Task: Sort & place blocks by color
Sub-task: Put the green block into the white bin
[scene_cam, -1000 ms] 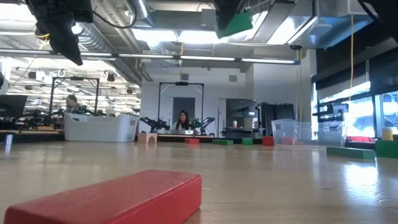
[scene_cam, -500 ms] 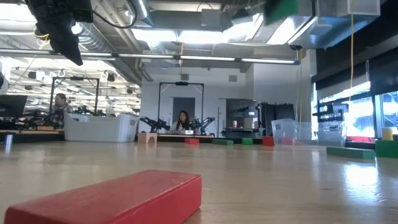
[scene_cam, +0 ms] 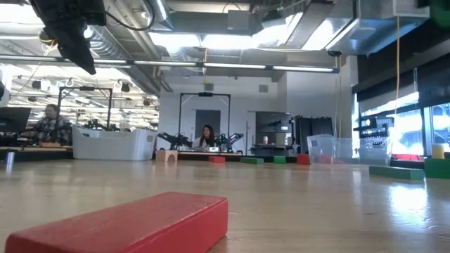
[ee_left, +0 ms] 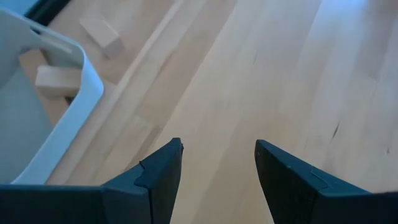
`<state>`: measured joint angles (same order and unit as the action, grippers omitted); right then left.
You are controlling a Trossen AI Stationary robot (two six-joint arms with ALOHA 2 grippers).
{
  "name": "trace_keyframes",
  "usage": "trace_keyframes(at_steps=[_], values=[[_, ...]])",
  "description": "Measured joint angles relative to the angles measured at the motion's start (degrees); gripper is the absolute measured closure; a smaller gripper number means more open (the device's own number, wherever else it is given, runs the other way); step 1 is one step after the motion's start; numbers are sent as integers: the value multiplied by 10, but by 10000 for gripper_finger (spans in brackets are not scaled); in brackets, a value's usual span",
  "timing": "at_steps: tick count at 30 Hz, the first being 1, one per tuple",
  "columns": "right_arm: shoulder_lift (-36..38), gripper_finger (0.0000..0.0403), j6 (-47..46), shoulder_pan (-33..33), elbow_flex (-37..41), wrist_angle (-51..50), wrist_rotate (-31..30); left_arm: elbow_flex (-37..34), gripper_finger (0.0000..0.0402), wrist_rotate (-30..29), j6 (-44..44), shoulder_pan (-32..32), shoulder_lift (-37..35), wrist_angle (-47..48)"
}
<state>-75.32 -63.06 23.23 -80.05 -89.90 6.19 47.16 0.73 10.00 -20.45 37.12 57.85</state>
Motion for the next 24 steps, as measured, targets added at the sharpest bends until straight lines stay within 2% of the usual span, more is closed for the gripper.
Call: trace_keyframes(at_steps=[6, 11, 18, 24], values=[[44, 311, -151, 87, 96, 72, 80, 0, 207, 1, 0, 0, 0, -50], [53, 311, -235, 143, 166, 172, 110, 0, 207, 1, 0, 0, 0, -77], [54, 311, -332, 185, 281, 336, 145, 0, 207, 2, 0, 0, 0, -96], [54, 311, -370, 196, 371, 462, 145, 0, 207, 2, 0, 0, 0, -97]])
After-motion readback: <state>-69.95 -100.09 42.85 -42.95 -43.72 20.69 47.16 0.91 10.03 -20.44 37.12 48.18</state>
